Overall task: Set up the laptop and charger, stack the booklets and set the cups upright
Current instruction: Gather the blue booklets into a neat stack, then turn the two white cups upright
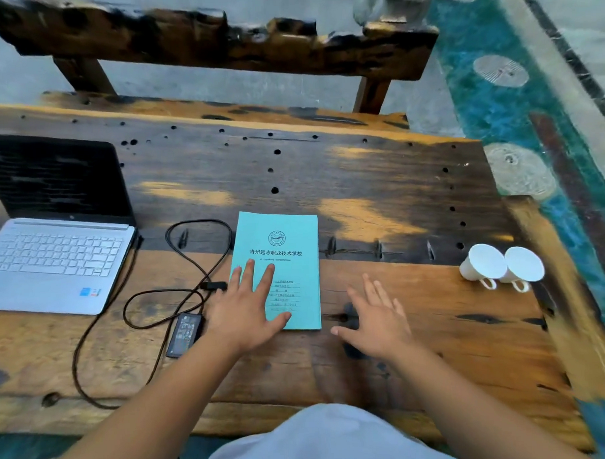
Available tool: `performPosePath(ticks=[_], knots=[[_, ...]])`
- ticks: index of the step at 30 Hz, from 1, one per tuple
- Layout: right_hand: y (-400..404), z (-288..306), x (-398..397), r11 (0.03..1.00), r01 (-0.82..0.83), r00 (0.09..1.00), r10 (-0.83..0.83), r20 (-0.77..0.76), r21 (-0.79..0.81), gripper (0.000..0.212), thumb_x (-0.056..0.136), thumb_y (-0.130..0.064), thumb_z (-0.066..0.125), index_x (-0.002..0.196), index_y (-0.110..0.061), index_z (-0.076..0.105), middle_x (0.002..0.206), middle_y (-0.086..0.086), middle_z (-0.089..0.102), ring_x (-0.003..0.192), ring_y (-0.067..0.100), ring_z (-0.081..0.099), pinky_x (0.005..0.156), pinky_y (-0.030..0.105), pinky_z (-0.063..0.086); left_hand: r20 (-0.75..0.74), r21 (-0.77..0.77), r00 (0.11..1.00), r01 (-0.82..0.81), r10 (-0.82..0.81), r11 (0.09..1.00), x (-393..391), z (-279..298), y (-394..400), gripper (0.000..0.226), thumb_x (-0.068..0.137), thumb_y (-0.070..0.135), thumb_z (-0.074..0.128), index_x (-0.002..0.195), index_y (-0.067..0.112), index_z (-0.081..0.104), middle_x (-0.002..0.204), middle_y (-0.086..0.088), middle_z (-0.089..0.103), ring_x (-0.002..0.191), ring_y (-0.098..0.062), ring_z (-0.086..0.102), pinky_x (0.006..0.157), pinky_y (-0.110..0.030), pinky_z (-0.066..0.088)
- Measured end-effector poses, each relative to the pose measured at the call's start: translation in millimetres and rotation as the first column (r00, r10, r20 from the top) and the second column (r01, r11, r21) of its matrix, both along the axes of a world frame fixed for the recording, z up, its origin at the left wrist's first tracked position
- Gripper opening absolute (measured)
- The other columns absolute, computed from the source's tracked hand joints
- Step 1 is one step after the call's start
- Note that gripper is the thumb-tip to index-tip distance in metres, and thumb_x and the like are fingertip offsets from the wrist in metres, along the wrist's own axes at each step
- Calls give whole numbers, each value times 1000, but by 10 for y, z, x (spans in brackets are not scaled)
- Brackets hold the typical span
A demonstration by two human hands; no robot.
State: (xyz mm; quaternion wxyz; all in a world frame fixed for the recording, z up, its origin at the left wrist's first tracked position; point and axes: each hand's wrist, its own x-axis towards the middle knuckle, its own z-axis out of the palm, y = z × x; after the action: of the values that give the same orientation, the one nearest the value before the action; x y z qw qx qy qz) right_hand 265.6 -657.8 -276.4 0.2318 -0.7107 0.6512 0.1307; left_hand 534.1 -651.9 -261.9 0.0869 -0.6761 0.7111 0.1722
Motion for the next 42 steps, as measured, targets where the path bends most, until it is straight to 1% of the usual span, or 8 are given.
performPosePath(ticks=[6,12,15,18,25,32,38,42], knots=[[384,175,-286,997,79,997,-79,-11,-20,112,60,-94,32,152,-44,-6,156,-8,-31,150,19,-18,118,53,2,-9,-67,998,67,-67,996,-262,200,251,96,76,83,25,150,40,-18,165,-4,-13,152,-30,-7,114,-58,22],[646,405,-511,990,137,990,-136,23,-35,107,65,-90,37,153,-42,-2,162,-5,-25,151,21,-16,118,54,3,-23,-74,988,149,-152,986,-551,351,355,96,77,84,28,150,41,-18,165,-4,-16,151,-32,-9,115,-61,18],[794,492,-603,983,181,983,-179,45,-37,107,66,-89,38,154,-42,-1,162,-4,-24,151,21,-15,118,55,3,-35,-92,980,194,-198,977,-725,387,384,97,74,87,21,149,42,-20,165,-2,-16,151,-31,-10,115,-61,17],[958,534,-706,968,246,968,-243,62,-40,107,66,-88,40,154,-42,0,162,-5,-24,151,20,-15,118,55,4,-42,-105,960,273,-279,956,-955,416,402,96,71,88,15,148,43,-20,165,-2,-15,151,-30,-9,116,-60,15],[1517,596,-1126,903,430,898,-426,111,-11,105,66,-89,39,153,-44,3,162,-6,-24,151,19,-13,118,54,4,-55,-113,878,469,-476,876,-1557,439,516,94,73,87,18,148,44,-19,165,-3,-15,151,-29,-10,116,-59,14],[2281,505,-1781,790,613,784,-610,118,5,104,68,-87,40,155,-41,5,163,-5,-22,152,19,-9,119,53,7,-54,-58,781,619,-622,783,-2314,473,801,94,74,88,20,149,44,-15,164,-2,-17,151,-30,-10,116,-61,12],[3265,499,-2371,628,779,623,-772,125,-6,108,61,-90,34,153,-41,7,165,-6,-16,152,19,-4,118,54,11,-57,-50,628,775,-776,631,-3305,538,1401,93,74,82,24,152,42,-7,166,-1,-12,152,-29,-7,117,-57,16],[3976,510,-2739,507,862,503,-857,110,6,105,65,-87,38,154,-40,8,165,-4,-17,153,22,-3,118,54,11,-64,-51,509,857,-858,512,-3889,520,1862,94,72,84,24,151,43,-8,166,0,-10,152,-29,-5,116,-58,16]])
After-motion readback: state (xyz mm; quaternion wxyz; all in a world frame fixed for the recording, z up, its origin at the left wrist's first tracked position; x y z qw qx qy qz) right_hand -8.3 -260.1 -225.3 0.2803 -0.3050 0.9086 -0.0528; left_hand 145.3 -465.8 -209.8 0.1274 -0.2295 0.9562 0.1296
